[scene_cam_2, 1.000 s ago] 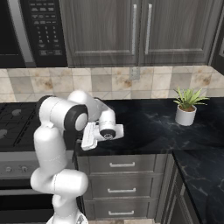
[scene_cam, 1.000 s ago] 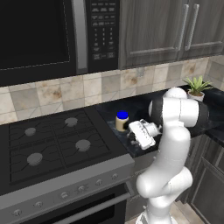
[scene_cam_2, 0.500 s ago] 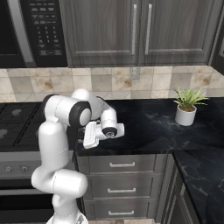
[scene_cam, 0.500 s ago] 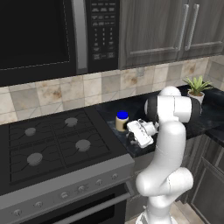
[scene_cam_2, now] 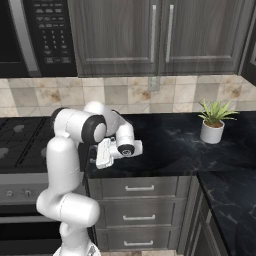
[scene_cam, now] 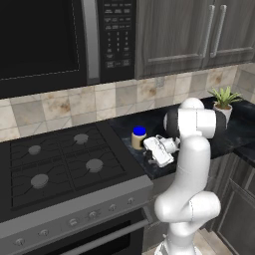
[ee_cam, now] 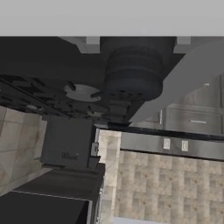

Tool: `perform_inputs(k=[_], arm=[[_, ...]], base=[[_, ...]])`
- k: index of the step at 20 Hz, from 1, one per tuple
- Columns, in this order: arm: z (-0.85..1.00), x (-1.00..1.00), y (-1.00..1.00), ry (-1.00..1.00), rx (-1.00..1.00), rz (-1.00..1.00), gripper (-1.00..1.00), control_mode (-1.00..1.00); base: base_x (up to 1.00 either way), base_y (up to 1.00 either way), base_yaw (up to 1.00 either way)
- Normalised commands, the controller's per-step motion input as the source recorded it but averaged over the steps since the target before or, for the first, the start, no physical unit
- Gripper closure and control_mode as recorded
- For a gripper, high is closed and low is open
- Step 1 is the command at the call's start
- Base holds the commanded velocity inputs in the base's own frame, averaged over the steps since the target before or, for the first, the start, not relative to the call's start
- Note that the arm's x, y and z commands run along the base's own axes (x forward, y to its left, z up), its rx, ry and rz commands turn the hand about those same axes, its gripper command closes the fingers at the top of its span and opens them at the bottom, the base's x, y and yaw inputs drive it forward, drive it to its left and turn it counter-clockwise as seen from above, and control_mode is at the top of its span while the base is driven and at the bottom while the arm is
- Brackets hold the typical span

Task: Collect the turmeric, mayonnaise, and shaker from the cabinet and place them next to the stove.

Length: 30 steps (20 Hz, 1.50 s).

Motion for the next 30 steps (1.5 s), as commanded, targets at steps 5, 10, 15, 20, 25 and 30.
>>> perform_inputs(k=[5, 10, 15, 20, 25, 30], arm=[[-0.26, 0.09, 0.00, 0.00, 0.00, 0.00, -1.00, -1.00], [-0.12, 0.00, 0.00, 0.00, 0.00, 0.00, -1.00, -1.00], [0.00, 0.00, -0.08, 0.00, 0.01, 0.00, -1.00, -1.00], [0.00, 0.00, -0.13, 0.00, 0.02, 0.00, -1.00, -1.00], [0.23, -0.05, -0.10, 0.00, 0.00, 0.00, -1.00, -1.00], [0.44, -0.03, -0.06, 0.00, 0.00, 0.00, -1.00, -1.00]], base=[[0.00, 0.00, 0.00], [0.00, 0.00, 0.00], [0.00, 0.00, 0.00], [0.00, 0.00, 0.00], [0.00, 0.00, 0.00], [0.00, 0.00, 0.00]])
